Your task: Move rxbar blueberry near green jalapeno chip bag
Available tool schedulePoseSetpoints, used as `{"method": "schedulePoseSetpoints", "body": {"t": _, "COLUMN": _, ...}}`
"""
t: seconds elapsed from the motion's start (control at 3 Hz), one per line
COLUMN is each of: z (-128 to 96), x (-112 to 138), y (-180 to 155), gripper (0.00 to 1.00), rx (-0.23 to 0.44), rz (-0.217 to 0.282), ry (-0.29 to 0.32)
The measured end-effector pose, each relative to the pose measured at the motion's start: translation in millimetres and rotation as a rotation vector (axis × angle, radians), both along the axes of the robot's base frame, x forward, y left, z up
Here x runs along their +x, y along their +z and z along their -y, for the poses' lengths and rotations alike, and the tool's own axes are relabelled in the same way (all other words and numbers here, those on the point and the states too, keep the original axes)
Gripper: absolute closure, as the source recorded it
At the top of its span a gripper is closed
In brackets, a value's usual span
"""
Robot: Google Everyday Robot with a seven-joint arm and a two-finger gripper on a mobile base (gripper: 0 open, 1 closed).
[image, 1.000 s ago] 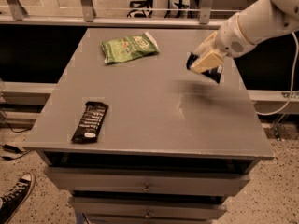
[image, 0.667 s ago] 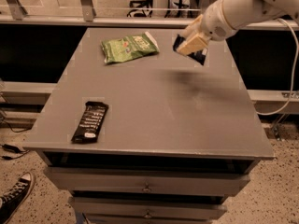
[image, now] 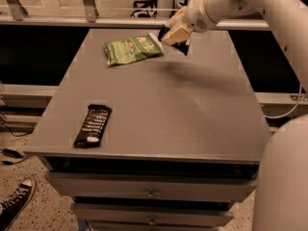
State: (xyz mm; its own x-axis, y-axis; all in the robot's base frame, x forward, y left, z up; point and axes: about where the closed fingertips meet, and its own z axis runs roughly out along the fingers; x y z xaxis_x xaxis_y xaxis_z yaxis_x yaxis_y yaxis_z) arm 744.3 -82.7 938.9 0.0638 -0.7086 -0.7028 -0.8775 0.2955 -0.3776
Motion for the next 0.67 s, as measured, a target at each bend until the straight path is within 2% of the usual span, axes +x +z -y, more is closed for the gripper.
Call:
{"method": "schedulePoseSetpoints", "body": {"t": 0.33, "z": -16, "x": 12, "y": -15, "gripper": 1.0, "rx": 0.01, "rz": -0.018, "ry": 0.015}}
{"method": "schedulePoseSetpoints", "body": {"t": 0.67, "z": -23, "x": 21, "y": -28, "gripper": 0.86, "rx": 0.008, "rz": -0.039, "ry": 0.017}}
